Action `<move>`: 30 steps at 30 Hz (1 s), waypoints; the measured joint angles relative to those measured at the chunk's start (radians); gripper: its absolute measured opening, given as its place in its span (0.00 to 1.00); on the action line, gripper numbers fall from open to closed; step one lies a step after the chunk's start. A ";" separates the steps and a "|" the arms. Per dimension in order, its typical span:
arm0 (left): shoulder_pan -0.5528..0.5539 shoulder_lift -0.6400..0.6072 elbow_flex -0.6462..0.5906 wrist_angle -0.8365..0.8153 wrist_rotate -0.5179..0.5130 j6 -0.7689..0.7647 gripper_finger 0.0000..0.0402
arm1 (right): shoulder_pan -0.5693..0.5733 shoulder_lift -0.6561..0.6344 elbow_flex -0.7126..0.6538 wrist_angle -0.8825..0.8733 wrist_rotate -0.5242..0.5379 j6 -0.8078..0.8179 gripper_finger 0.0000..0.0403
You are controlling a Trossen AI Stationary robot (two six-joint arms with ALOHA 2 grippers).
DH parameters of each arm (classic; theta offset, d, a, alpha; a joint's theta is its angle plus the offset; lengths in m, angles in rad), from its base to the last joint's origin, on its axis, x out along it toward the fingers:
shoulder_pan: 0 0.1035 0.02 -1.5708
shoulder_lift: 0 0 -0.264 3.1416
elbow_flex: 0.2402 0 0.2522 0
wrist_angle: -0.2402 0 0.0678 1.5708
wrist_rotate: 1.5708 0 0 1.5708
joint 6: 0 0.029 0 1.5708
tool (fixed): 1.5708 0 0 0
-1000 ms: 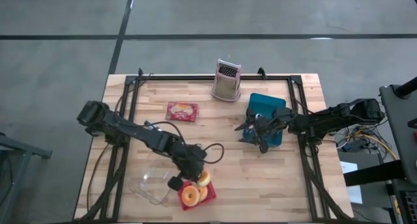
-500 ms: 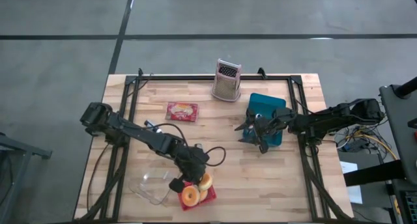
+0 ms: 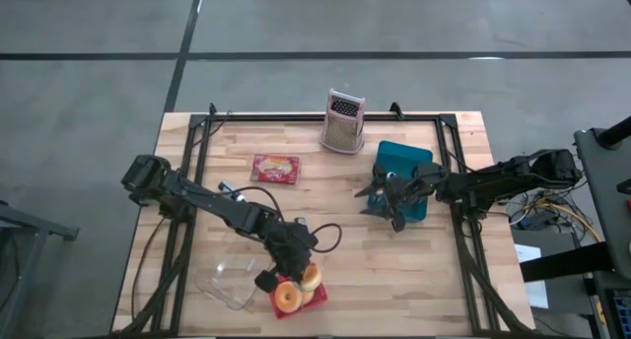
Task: Pick & Place Food Item
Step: Put the orange donut into the red bin
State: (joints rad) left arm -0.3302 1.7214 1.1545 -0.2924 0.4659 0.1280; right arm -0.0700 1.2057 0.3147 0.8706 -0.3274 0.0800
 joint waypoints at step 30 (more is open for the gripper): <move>0.013 0.087 -0.017 0.026 0.036 0.021 0.00 | 0.000 -0.001 0.006 0.000 0.013 0.012 0.56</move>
State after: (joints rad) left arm -0.3169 1.8083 1.1378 -0.2668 0.5022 0.1494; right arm -0.0700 1.2045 0.3202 0.8707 -0.3141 0.0921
